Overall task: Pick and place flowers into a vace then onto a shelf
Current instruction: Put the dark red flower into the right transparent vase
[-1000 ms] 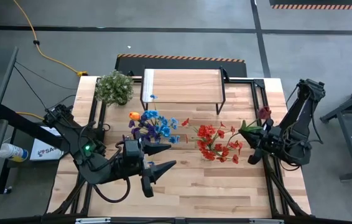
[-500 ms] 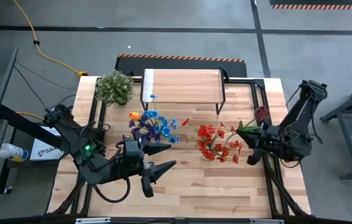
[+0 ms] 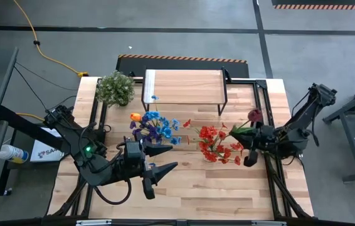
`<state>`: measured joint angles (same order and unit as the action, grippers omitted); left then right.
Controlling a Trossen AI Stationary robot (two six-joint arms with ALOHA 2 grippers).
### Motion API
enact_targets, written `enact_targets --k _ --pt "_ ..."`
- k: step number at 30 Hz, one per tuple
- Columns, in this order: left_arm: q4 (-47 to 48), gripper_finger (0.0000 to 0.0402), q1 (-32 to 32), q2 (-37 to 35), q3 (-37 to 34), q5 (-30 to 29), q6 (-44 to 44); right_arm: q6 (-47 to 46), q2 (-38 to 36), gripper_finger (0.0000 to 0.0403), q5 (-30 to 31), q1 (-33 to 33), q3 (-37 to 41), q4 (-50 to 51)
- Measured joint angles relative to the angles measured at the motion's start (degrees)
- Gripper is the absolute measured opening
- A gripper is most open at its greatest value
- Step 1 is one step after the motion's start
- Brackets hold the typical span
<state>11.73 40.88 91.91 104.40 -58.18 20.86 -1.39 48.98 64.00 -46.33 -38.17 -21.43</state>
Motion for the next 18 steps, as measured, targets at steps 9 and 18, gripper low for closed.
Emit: enact_targets --k 9,18 --pt "0.0 0.0287 0.02 0.01 -0.02 0.03 -0.99 -1.57 5.22 0.0 1.51 0.62 0.0 0.22" --pt "0.0 0.0287 0.02 0.01 0.0 0.14 -1.05 -2.96 7.8 0.0 2.21 0.6 0.0 0.67"
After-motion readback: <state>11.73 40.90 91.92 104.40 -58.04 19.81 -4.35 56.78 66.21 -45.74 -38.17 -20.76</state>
